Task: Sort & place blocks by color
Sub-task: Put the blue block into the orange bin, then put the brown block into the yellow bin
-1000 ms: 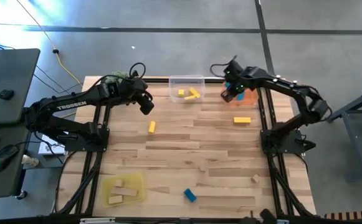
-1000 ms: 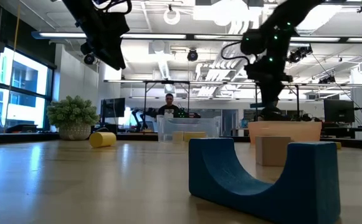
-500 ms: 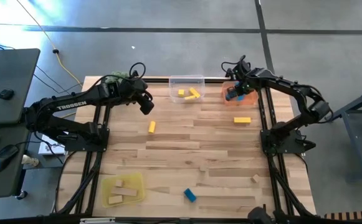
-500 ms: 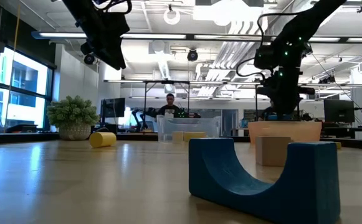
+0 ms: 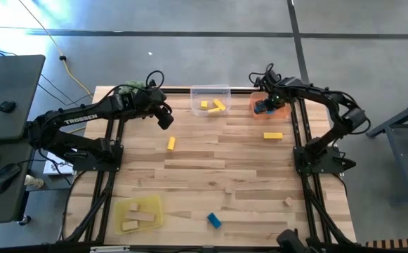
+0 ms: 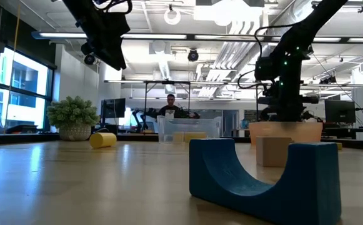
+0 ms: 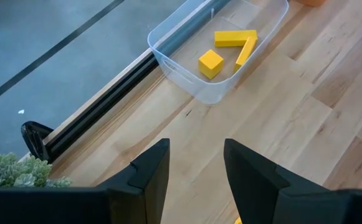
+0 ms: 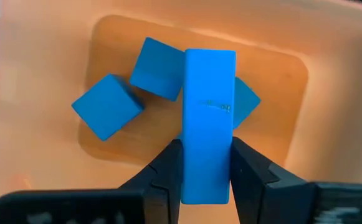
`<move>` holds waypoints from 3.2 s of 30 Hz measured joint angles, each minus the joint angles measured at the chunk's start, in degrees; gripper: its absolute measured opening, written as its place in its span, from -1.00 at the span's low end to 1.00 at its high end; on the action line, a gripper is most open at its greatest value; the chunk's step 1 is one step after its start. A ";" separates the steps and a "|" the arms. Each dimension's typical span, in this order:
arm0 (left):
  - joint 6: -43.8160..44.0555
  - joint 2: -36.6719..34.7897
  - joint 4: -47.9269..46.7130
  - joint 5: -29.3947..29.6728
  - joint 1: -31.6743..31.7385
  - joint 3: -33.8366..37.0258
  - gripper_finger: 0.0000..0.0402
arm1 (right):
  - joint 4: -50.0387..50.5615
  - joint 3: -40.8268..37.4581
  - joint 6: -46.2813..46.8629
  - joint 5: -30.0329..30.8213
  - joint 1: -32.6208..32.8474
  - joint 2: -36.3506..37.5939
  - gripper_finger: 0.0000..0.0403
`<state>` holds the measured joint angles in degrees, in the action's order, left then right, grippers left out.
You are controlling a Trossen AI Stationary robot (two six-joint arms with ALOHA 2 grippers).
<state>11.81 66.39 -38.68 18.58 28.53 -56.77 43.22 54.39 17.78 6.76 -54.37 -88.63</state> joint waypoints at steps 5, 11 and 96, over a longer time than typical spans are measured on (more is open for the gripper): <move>0.00 0.00 -0.01 0.01 0.00 0.00 -0.29 | -0.21 0.00 -0.09 0.14 0.01 -0.54 -0.57; 0.00 0.00 -0.02 0.01 0.00 0.00 -0.29 | -1.01 0.00 -1.61 0.10 0.13 -0.54 -0.35; -4.96 -0.04 8.48 -11.62 -17.23 -3.32 -0.29 | 25.46 0.09 67.74 -21.85 82.03 21.18 0.08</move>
<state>6.85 66.35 -30.20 6.96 11.30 -60.10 68.68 54.48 85.51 -15.08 27.66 -67.45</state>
